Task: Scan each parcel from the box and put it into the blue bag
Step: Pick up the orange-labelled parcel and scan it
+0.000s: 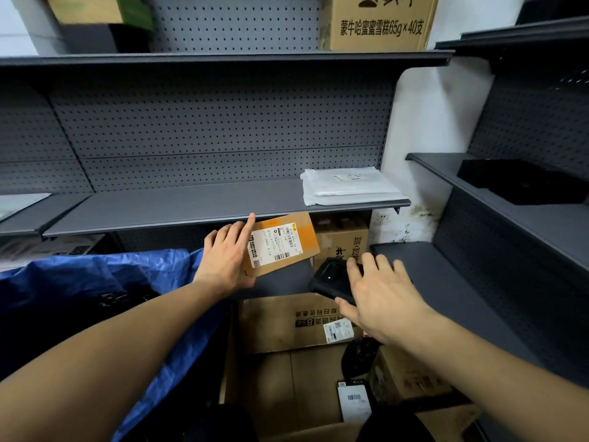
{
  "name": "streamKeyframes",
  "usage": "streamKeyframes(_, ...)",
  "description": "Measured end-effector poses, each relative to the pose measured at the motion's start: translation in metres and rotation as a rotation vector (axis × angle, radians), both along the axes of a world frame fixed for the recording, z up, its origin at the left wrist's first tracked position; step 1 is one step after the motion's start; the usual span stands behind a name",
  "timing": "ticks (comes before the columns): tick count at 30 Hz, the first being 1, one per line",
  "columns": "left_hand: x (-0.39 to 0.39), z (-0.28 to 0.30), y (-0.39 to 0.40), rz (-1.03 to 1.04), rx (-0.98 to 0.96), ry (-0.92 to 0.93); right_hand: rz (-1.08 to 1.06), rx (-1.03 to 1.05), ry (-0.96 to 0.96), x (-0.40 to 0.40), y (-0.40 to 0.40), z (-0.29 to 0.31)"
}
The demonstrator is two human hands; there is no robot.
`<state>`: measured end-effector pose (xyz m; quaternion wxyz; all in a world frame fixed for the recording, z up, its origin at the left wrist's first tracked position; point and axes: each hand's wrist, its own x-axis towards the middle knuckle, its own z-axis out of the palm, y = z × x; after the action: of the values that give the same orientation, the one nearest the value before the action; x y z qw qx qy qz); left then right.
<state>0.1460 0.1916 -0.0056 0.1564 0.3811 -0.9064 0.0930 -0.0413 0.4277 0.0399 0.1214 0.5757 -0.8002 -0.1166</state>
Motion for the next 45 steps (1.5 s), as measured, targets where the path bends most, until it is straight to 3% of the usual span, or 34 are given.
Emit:
streamKeyframes(13, 0.034, 0.014, -0.012, 0.096, 0.098, 0.096, -0.120, -0.150, -0.086, -0.012, -0.027, 0.005)
streamKeyframes(18, 0.068, 0.024, -0.021, 0.165, 0.112, 0.114, -0.144, -0.249, -0.224, -0.008, -0.056, 0.013)
streamKeyframes(24, 0.132, 0.035, -0.034, 0.247, 0.121, 0.134, -0.089, -0.268, -0.250, 0.022, -0.090, 0.019)
streamKeyframes(33, 0.242, 0.045, -0.042, 0.417, 0.150, 0.046, 0.011, -0.248, -0.371, 0.080, -0.156, 0.014)
streamKeyframes(40, 0.312, 0.027, -0.045, 0.471, 0.298, -0.027, 0.077, -0.260, -0.416, 0.122, -0.193, 0.011)
streamKeyframes(45, 0.337, 0.006, -0.048, 0.532, 0.443, -0.191, 0.106, -0.248, -0.443, 0.145, -0.207, 0.000)
